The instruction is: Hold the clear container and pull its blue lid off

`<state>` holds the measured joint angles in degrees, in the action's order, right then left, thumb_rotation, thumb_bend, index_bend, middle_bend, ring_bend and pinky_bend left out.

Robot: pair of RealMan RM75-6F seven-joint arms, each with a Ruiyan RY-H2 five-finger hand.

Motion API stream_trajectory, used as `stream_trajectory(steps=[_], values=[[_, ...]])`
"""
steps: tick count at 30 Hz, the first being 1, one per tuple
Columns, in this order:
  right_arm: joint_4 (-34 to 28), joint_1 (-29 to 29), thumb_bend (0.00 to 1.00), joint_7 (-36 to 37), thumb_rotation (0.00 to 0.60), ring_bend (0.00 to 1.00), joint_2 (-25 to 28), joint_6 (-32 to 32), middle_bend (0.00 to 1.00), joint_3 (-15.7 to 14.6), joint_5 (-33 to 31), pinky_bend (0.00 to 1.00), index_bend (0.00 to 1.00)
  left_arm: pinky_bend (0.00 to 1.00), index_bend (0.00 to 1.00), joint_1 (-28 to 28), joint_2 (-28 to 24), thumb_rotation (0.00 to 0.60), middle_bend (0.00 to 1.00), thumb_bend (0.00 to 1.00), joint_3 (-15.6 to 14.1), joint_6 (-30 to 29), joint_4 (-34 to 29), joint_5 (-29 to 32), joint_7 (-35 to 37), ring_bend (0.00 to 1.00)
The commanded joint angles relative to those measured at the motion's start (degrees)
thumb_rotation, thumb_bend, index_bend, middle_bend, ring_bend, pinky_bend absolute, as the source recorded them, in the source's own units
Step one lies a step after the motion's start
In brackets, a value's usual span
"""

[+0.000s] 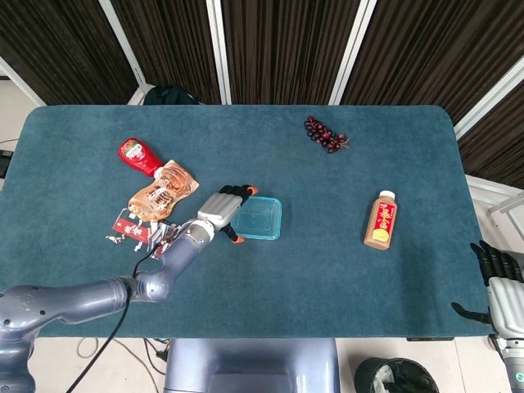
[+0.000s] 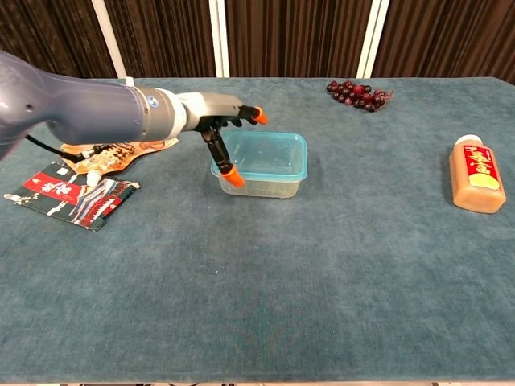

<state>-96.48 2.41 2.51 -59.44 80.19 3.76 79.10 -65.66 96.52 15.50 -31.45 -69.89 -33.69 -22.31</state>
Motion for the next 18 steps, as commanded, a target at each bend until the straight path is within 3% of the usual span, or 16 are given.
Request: stream_trajectory(steps=[1, 5, 8, 11, 13, 18], values=[[-0.01, 0.02, 0.19, -0.1, 0.6, 0.0, -0.05, -0.01, 0.0, 0.03, -0.07, 0.0, 0.0, 0.0, 0.0, -1.47, 1.25, 0.6, 0.0, 0.0, -0.7, 0.75, 1.92, 1.59, -0.21, 0.0], [0.04, 0.05, 0.19, -0.02, 0.6, 0.0, -0.03, -0.2, 0.0, 0.09, -0.34, 0.0, 0.0, 0.03, 0.0, -3.07, 2.69, 0.6, 0.0, 0.0, -1.09, 1.14, 4.49, 3.32, -0.05, 0.0], [-0.04, 0.1, 0.19, 0.01, 0.6, 0.0, 0.01, -0.45, 0.0, 0.06, -0.5, 0.0, 0.0, 0.16, 0.0, -4.14, 4.1, 0.6, 0.02, 0.02, -1.26, 0.79, 6.64, 4.09, 0.16, 0.03], [-0.16, 0.08, 0.19, 0.1, 0.6, 0.0, 0.05, -0.48, 0.0, 0.08, -0.58, 0.0, 0.0, 0.32, 0.07, -4.5, 5.16, 0.6, 0.19, 0.1, -1.07, -0.35, 7.73, 3.55, 0.41, 0.16], [-0.28, 0.08, 0.19, 0.2, 0.6, 0.0, 0.12, -0.54, 0.0, 0.1, -0.67, 0.0, 0.0, 0.4, 0.18, -4.46, 6.39, 0.6, 0.3, 0.14, -0.86, -2.54, 8.49, 1.79, 0.78, 0.25], [-0.72, 0.07, 0.19, 0.38, 0.6, 0.0, 0.4, -0.81, 0.0, 0.01, -0.8, 0.0, 0.0, 0.42, 0.23, -3.5, 6.91, 0.6, 0.36, 0.15, -1.62, -4.77, 7.69, -2.62, 1.7, 0.29]])
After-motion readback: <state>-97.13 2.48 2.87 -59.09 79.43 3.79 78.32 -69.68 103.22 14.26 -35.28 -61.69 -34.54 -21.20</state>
